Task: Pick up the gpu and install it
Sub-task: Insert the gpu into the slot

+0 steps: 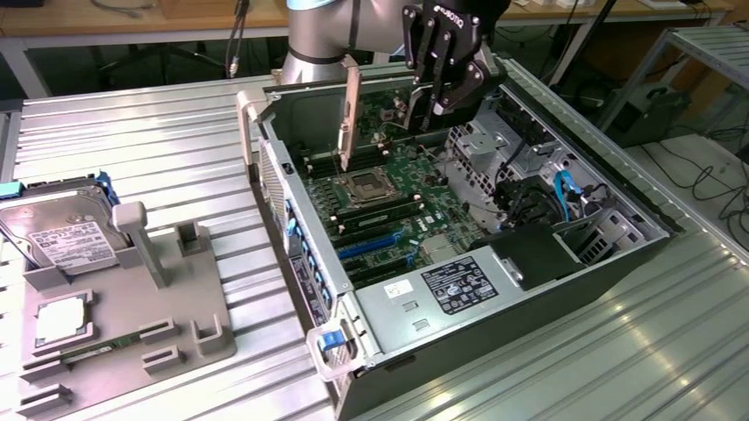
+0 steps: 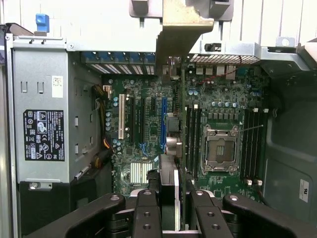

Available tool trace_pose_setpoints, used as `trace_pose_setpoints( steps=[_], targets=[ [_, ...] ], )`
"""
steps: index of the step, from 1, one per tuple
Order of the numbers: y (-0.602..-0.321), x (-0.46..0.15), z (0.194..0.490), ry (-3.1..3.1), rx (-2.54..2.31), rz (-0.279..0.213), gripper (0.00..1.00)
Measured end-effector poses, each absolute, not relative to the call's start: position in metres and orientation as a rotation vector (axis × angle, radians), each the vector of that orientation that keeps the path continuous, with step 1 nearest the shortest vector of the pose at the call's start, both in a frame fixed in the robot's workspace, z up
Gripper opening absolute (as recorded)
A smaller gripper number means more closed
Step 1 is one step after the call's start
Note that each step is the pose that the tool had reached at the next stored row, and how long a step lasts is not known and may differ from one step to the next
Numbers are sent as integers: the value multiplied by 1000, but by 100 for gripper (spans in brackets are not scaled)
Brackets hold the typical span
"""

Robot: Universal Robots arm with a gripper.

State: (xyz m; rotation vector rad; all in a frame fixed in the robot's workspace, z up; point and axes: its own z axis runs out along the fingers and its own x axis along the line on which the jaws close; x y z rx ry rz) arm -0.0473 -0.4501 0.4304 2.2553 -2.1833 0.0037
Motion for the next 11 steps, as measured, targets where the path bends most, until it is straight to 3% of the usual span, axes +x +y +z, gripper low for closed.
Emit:
trace_pose_setpoints(
  steps=[11],
  targets=[
    [-450,-47,423,-2184,2255,4,28]
  ],
)
